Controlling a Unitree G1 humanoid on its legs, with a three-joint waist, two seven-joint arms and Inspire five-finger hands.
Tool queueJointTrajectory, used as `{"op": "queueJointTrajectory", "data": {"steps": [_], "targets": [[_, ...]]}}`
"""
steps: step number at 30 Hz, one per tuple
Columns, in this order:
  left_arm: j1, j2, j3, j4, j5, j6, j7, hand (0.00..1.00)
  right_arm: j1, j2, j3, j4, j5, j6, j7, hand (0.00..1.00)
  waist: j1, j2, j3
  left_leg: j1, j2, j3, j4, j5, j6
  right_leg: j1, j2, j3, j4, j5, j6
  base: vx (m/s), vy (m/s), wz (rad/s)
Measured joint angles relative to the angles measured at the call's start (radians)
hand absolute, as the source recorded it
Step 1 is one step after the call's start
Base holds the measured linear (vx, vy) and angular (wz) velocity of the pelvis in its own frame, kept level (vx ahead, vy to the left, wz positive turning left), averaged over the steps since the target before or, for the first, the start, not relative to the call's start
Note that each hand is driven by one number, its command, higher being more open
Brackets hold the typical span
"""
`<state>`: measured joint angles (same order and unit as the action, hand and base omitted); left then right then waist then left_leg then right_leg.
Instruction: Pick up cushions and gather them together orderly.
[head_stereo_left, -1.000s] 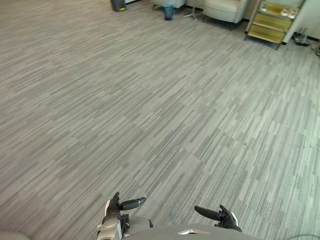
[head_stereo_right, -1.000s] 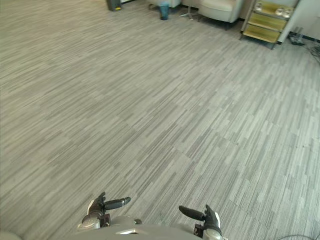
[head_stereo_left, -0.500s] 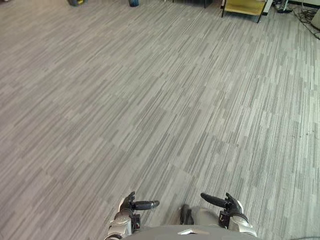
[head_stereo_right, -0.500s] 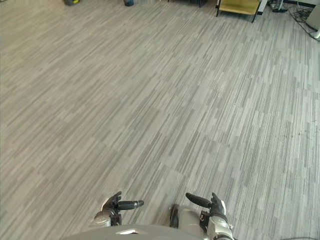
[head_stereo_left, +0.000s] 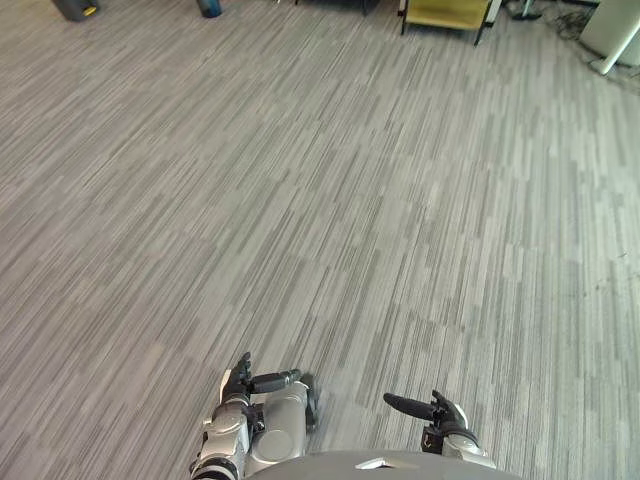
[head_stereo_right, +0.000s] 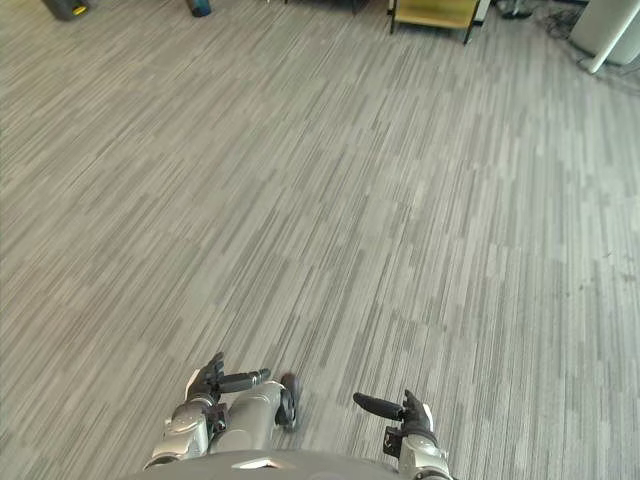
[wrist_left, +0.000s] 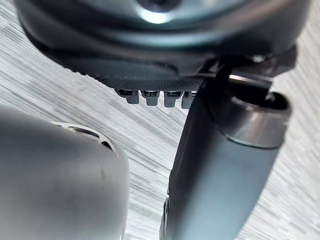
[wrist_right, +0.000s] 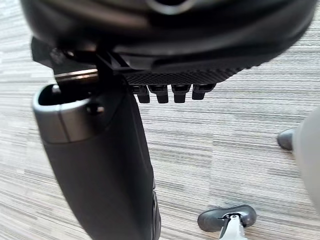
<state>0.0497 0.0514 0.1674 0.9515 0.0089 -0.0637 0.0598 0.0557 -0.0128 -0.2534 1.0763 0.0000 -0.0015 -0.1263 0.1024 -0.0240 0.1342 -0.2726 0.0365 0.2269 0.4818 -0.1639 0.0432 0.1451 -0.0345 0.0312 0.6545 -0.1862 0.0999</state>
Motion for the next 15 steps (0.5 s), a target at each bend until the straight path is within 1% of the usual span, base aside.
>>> {"op": "queueJointTrajectory", "data": {"steps": [1,2,3,4,5,6,7,8,9,10,11,12,13,14,15], "targets": [[-0.015,0.015,-0.02,0.019,0.0,0.005,0.001,1.0,0.0,0.001,0.0,0.0,0.0,-0.001,0.008,1.0,-0.021,-0.041,0.012,0.074,-0.038,-0.007,-0.015,-0.06,0.012,-0.135,-0.065,-0.034,0.301,0.015,0.04,0.67,0.063,0.06],[-0.028,0.02,-0.031,0.047,-0.001,0.019,0.003,1.0,-0.009,-0.003,-0.017,-0.009,0.002,-0.002,0.012,1.0,-0.026,-0.025,0.028,0.158,-0.036,-0.015,-0.037,-0.1,0.007,-0.221,-0.104,-0.109,0.393,-0.046,-0.057,0.82,-0.016,0.07],[-0.028,0.021,-0.042,0.067,0.0,0.024,0.007,1.0,-0.01,-0.012,-0.017,-0.027,0.002,-0.014,0.014,1.0,-0.037,-0.006,0.043,0.284,-0.019,-0.019,-0.1,-0.123,-0.003,-0.284,-0.125,-0.187,0.359,-0.107,-0.11,0.74,-0.099,-0.04],[-0.024,0.021,-0.047,0.073,0.0,0.023,0.007,1.0,-0.011,-0.017,-0.013,-0.039,0.001,-0.02,0.015,1.0,-0.043,0.004,0.045,0.334,-0.004,-0.022,-0.127,-0.132,-0.01,-0.317,-0.122,-0.224,0.315,-0.126,-0.123,0.65,-0.156,0.11],[-0.021,0.022,-0.055,0.078,0.0,0.023,0.007,1.0,-0.017,-0.022,-0.007,-0.045,0.001,-0.028,0.018,1.0,-0.054,0.016,0.042,0.388,0.021,-0.03,-0.163,-0.14,-0.025,-0.373,-0.111,-0.264,0.224,-0.138,-0.127,0.68,-0.222,0.31],[-0.018,0.024,-0.074,0.088,0.001,0.022,0.007,1.0,-0.026,-0.027,-0.008,-0.053,0.001,-0.032,0.018,1.0,-0.061,0.021,0.043,0.436,0.045,-0.045,-0.203,-0.15,-0.048,-0.435,-0.099,-0.283,0.064,-0.119,-0.106,0.71,-0.279,0.42],[-0.021,0.023,-0.077,0.094,0.001,0.022,0.006,1.0,-0.027,-0.031,-0.008,-0.058,0.001,-0.032,0.018,1.0,-0.062,0.017,0.045,0.463,0.057,-0.051,-0.226,-0.159,-0.065,-0.468,-0.099,-0.279,-0.066,-0.074,-0.077,0.64,-0.275,0.46],[-0.021,0.02,-0.078,0.096,0.001,0.023,0.005,1.0,-0.03,-0.035,-0.012,-0.059,0.002,-0.031,0.02,1.0,-0.066,0.02,0.048,0.486,0.07,-0.059,-0.24,-0.17,-0.085,-0.479,-0.094,-0.28,-0.112,0.035,-0.088,0.56,-0.248,0.42],[-0.023,0.016,-0.078,0.103,0.0,0.023,0.008,1.0,-0.033,-0.042,-0.014,-0.053,0.0,-0.029,0.018,1.0,-0.071,0.023,0.041,0.516,0.085,-0.081,-0.251,-0.175,-0.1,-0.456,-0.067,-0.288,-0.127,0.067,-0.135,0.59,-0.253,0.23],[-0.031,0.007,-0.088,0.105,0.006,0.021,0.0,1.0,-0.047,-0.058,-0.016,-0.039,-0.006,-0.025,0.016,1.0,-0.059,0.043,0.042,0.513,0.098,-0.121,-0.262,-0.135,-0.079,-0.449,-0.049,-0.295,-0.107,0.046,-0.151,0.72,-0.318,0.22],[-0.033,-0.008,-0.083,0.105,0.022,0.021,-0.008,1.0,-0.047,-0.068,-0.036,-0.028,-0.008,-0.023,0.016,1.0,-0.065,0.057,0.054,0.534,0.099,-0.152,-0.261,-0.057,-0.071,-0.45,-0.053,-0.286,-0.032,0.033,-0.167,0.82,-0.396,0.15],[-0.035,-0.021,-0.079,0.102,0.03,0.023,-0.007,1.0,-0.043,-0.077,-0.063,-0.023,0.002,-0.015,0.019,1.0,-0.075,0.05,0.06,0.552,0.096,-0.164,-0.241,-0.012,-0.085,-0.48,-0.069,-0.302,0.067,0.018,-0.183,0.72,-0.416,0.17],[-0.015,-0.021,-0.059,0.101,0.035,0.021,0.0,1.0,-0.025,-0.079,-0.065,-0.023,-0.004,-0.01,0.019,1.0,-0.076,0.07,0.035,0.532,0.118,-0.177,-0.129,-0.008,-0.103,-0.447,-0.026,-0.312,-0.07,-0.023,-0.16,0.57,-0.432,0.18],[-0.015,-0.016,-0.039,0.101,0.04,0.024,0.002,1.0,-0.007,-0.078,-0.049,-0.034,-0.005,-0.009,0.016,1.0,-0.086,0.071,0.037,0.481,0.132,-0.195,0.011,-0.007,-0.121,-0.392,-0.011,-0.336,-0.155,-0.014,-0.207,0.37,-0.325,0.09],[-0.007,-0.041,-0.009,0.089,0.042,0.022,0.004,1.0,0.015,-0.099,-0.041,-0.054,-0.005,-0.006,0.015,1.0,-0.086,0.11,0.04,0.386,0.182,-0.215,0.233,0.069,-0.136,-0.339,0.038,-0.346,-0.197,-0.025,-0.217,0.36,-0.271,0.0]]}}
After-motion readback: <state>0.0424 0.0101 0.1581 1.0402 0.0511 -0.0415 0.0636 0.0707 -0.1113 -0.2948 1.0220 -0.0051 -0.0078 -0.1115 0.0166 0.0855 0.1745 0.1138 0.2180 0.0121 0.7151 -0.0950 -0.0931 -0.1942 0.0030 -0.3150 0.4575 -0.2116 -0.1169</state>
